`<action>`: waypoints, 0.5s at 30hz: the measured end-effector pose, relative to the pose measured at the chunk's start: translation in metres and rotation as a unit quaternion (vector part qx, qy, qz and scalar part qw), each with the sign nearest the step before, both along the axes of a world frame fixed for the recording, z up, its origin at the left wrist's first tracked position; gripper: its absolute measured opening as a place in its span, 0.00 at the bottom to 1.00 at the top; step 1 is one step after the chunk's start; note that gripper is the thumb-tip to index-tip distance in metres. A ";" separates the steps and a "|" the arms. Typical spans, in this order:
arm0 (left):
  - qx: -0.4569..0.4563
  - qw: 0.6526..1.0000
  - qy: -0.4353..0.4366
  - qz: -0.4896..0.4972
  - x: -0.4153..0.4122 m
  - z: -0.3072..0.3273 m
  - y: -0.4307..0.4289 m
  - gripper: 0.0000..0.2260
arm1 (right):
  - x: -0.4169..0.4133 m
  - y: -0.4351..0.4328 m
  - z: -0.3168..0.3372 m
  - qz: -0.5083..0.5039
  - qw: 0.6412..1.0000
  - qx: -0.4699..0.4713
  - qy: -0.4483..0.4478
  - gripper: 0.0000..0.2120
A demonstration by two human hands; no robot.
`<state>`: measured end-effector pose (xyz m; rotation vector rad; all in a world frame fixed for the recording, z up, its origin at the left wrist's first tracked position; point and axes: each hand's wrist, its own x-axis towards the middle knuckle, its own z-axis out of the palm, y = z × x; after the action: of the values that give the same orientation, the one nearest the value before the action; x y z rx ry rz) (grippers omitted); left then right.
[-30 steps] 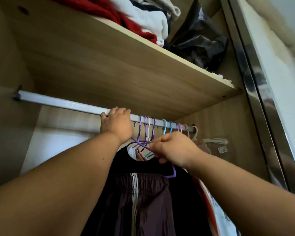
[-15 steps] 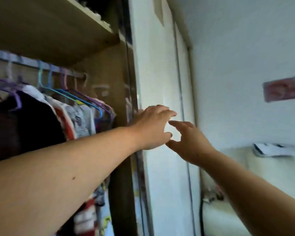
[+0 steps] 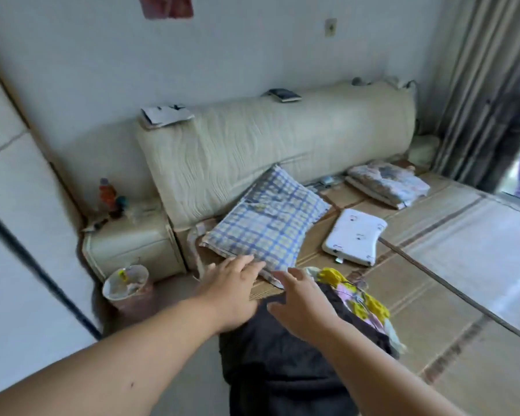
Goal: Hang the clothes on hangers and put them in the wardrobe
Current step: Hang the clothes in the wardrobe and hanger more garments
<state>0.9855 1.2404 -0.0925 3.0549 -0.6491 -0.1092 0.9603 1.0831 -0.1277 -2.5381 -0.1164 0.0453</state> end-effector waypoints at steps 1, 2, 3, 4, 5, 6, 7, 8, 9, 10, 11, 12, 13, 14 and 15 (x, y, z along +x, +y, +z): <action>-0.005 1.000 0.022 -0.016 0.003 -0.023 -0.028 0.33 | -0.004 -0.027 -0.019 -0.028 0.999 -0.002 0.026 0.31; -0.007 0.999 0.042 -0.030 0.006 -0.043 -0.051 0.33 | -0.009 -0.051 -0.038 -0.050 0.998 -0.005 0.047 0.31; -0.008 0.997 0.058 -0.042 0.008 -0.060 -0.069 0.33 | -0.013 -0.071 -0.054 -0.070 0.995 -0.004 0.068 0.32; -0.009 0.995 0.081 -0.052 0.011 -0.080 -0.091 0.33 | -0.018 -0.095 -0.074 -0.094 0.992 -0.003 0.086 0.32; -0.013 0.993 0.102 -0.055 0.014 -0.098 -0.108 0.32 | -0.022 -0.114 -0.090 -0.117 0.988 -0.003 0.101 0.32; -0.015 0.991 0.123 -0.056 0.018 -0.117 -0.125 0.32 | -0.025 -0.135 -0.109 -0.140 0.983 0.000 0.114 0.32; -0.015 0.988 0.141 -0.055 0.021 -0.134 -0.138 0.32 | -0.027 -0.153 -0.125 -0.161 0.979 0.000 0.127 0.32; -0.015 0.987 0.154 -0.052 0.024 -0.149 -0.149 0.32 | -0.029 -0.169 -0.140 -0.178 0.974 0.002 0.140 0.32; -0.010 0.985 0.165 -0.053 0.030 -0.168 -0.163 0.31 | -0.028 -0.188 -0.159 -0.195 0.969 0.007 0.154 0.33; -0.005 0.984 0.173 -0.053 0.034 -0.185 -0.173 0.31 | -0.026 -0.204 -0.175 -0.211 0.964 0.012 0.164 0.33; 0.000 0.982 0.180 -0.052 0.041 -0.203 -0.185 0.31 | -0.021 -0.220 -0.193 -0.225 0.959 0.018 0.174 0.34; 0.006 0.981 0.186 -0.049 0.047 -0.218 -0.194 0.31 | -0.016 -0.234 -0.209 -0.235 0.955 0.018 0.181 0.34; 0.010 0.981 0.191 -0.044 0.054 -0.232 -0.201 0.31 | -0.009 -0.246 -0.223 -0.241 0.952 0.018 0.186 0.35; 0.015 0.980 0.196 -0.040 0.062 -0.248 -0.210 0.31 | 0.001 -0.258 -0.240 -0.246 0.950 0.021 0.190 0.36; 0.020 0.979 0.200 -0.034 0.070 -0.263 -0.217 0.31 | 0.010 -0.268 -0.255 -0.246 0.949 0.022 0.193 0.36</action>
<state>1.0551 1.0230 -0.3558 2.9096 -0.7241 -0.7224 0.9703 0.8156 -0.3826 -2.3899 0.6598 0.3333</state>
